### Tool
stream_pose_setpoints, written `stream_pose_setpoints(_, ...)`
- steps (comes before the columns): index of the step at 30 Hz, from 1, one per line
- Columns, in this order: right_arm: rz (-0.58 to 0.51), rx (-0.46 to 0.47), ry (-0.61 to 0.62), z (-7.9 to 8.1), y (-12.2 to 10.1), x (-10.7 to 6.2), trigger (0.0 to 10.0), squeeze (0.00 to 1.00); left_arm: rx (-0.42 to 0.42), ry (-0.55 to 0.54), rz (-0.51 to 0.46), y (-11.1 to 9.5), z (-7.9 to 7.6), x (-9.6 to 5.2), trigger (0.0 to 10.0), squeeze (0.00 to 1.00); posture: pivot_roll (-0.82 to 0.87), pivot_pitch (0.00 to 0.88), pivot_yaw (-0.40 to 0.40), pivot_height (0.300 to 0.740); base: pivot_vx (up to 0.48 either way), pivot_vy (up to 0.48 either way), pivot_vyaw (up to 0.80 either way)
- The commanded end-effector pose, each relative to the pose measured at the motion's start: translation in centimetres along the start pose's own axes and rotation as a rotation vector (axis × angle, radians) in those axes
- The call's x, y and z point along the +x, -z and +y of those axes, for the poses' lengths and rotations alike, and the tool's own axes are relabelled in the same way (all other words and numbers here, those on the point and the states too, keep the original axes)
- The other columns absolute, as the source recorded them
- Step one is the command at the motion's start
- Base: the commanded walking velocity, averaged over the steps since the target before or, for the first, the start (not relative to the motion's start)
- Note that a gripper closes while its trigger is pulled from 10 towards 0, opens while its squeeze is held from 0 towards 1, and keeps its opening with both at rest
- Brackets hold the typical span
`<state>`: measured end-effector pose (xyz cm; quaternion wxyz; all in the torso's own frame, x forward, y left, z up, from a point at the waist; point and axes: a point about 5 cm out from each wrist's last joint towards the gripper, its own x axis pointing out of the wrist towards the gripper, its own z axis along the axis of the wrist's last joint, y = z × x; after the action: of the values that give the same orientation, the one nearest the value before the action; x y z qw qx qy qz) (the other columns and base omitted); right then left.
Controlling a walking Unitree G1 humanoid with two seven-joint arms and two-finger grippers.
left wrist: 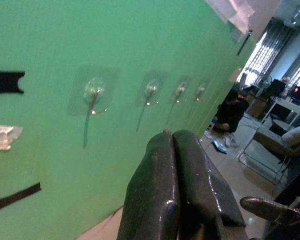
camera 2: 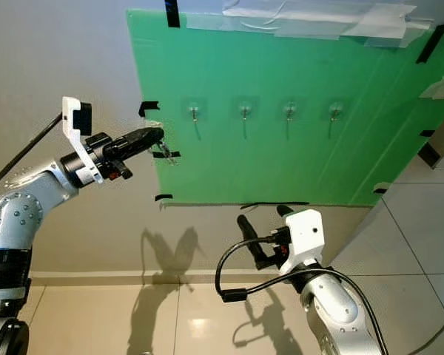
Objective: Hang keys on a hook
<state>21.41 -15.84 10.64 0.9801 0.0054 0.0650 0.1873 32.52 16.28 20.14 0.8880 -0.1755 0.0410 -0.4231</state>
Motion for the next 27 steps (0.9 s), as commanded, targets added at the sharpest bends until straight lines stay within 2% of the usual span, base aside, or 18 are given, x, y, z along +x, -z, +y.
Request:
stream_pose_setpoints(1,-0.01,-0.009,-0.011,0.2,-0.5,0.0,10.0,0.2,-0.017,0.021,-0.024,-0.8,-0.1,0.5,10.0,0.0,-0.1,0.0,0.047,0.74,0.0,0.0,0.0)
stream_pose_setpoints(4,-0.01,-0.008,-0.015,0.3,-0.5,0.1,10.0,0.2,-0.071,0.004,-0.057,-1.0,0.5,0.7,10.0,0.0,-0.11,0.0,0.05,0.74,0.0,0.0,0.0)
stream_pose_setpoints(12,-0.011,-0.006,-0.028,0.7,-0.6,0.4,10.0,0.2,-0.18,0.051,-0.095,-1.2,0.5,1.5,10.0,0.0,-0.12,0.0,0.056,0.74,0.0,0.0,0.0)
stream_pose_setpoints(20,-0.012,-0.013,-0.039,0.6,-0.8,0.4,10.0,0.2,-0.216,0.069,-0.113,-1.4,0.5,1.5,10.0,0.0,-0.12,0.0,0.057,0.74,0.0,0.0,0.0)
stream_pose_setpoints(21,0.0,-0.025,-0.053,0.7,-1.1,0.6,10.0,0.17,-0.228,0.074,-0.116,-1.4,0.4,1.6,10.0,0.0,-0.12,0.0,0.057,0.74,0.0,0.0,0.0)
stream_pose_setpoints(23,0.006,-0.031,-0.054,0.7,-1.1,0.8,10.0,0.17,-0.23,0.075,-0.116,-1.4,0.5,1.6,10.0,0.0,-0.12,0.0,0.057,0.74,0.0,0.0,0.0)
stream_pose_setpoints(24,0.0,-0.043,-0.067,0.8,-1.4,1.0,10.0,0.0,-0.233,0.075,-0.116,-1.3,0.5,1.6,10.0,0.0,-0.12,0.0,0.059,0.74,0.0,0.0,0.0)
stream_pose_setpoints(27,-0.028,-0.052,-0.108,1.0,-2.7,1.7,10.0,0.0,-0.238,0.075,-0.115,-1.2,0.5,1.7,10.0,0.0,-0.12,0.0,0.059,0.74,0.0,0.0,0.0)
